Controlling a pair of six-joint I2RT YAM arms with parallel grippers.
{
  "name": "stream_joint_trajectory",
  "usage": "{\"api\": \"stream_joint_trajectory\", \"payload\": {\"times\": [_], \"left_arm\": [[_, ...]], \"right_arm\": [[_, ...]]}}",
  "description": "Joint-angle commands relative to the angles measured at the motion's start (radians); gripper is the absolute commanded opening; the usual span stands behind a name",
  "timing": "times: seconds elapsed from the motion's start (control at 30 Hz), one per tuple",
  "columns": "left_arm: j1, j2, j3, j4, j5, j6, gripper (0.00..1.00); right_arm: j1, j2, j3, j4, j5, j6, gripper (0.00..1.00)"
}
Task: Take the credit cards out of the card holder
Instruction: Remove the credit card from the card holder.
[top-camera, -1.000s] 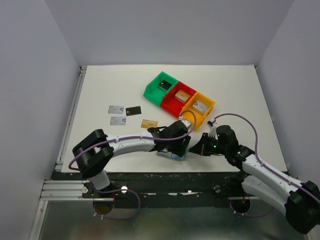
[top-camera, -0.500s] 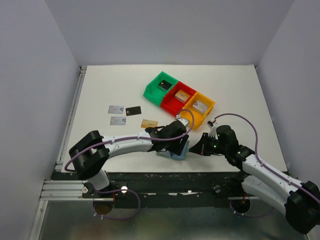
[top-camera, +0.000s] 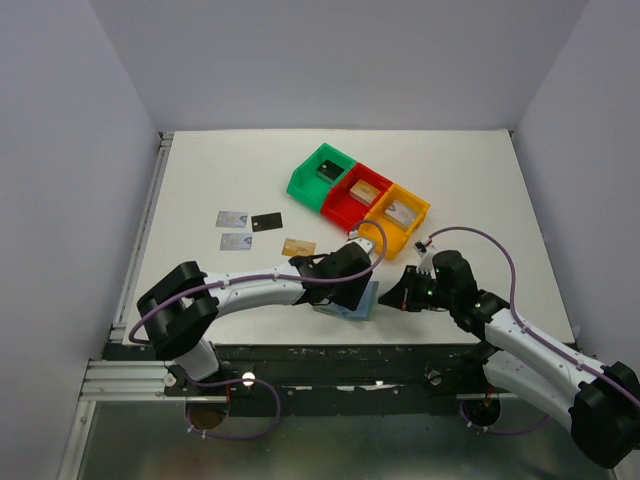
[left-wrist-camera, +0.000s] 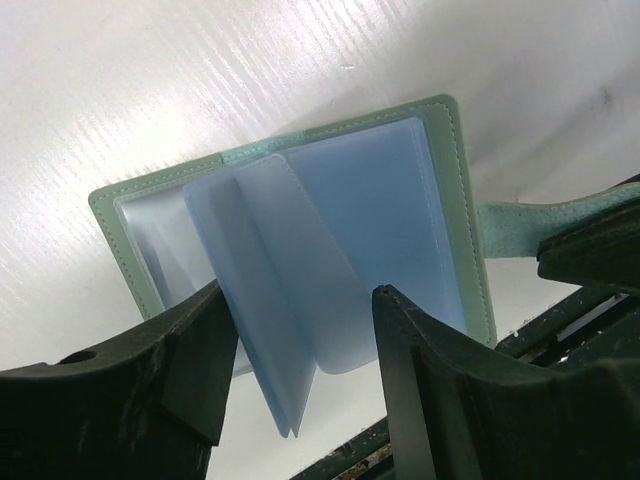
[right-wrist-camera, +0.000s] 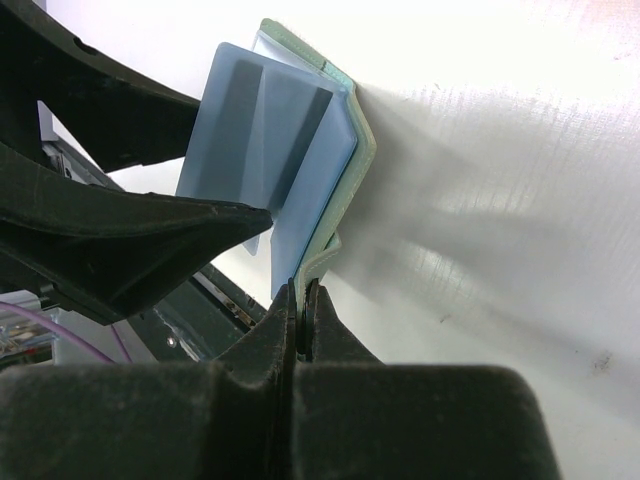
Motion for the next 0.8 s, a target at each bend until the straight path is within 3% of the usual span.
{"api": "stream_joint_trajectory", "payload": {"times": [0.0, 0.07, 0.13, 0.2, 0.33, 0.47, 0.73, 0.77], "left_arm": [[0.0, -0.046, -0.018, 0.021, -0.001, -0.007, 0.66], [0.002, -0.055, -0.023, 0.027, 0.009, -0.009, 0.66], [0.0, -0.065, -0.024, 0.036, 0.023, -0.009, 0.66], [0.0, -0.071, -0.023, 0.045, 0.035, -0.007, 0.66], [0.0, -0.071, -0.018, 0.061, 0.061, -0.003, 0.66], [0.0, -0.078, -0.021, 0.075, 0.08, -0.001, 0.66], [0.0, -0.101, -0.032, 0.056, 0.036, -0.003, 0.71], [-0.001, -0.104, -0.032, 0.052, 0.029, -0.006, 0.72]], "right_arm": [[0.003, -0.014, -0.003, -0.015, 0.025, -0.001, 0.0], [0.003, -0.021, 0.0, -0.033, 0.042, -0.001, 0.04], [0.003, -0.026, 0.004, -0.049, 0.054, 0.001, 0.19], [0.003, -0.032, 0.009, -0.059, 0.06, 0.002, 0.27], [0.003, -0.037, 0.016, -0.069, 0.066, 0.005, 0.33], [0.003, -0.028, 0.02, -0.075, 0.071, 0.004, 0.28], [0.003, 0.0, 0.023, -0.075, 0.074, 0.001, 0.0], [0.003, 0.003, 0.024, -0.073, 0.073, -0.001, 0.0]]}}
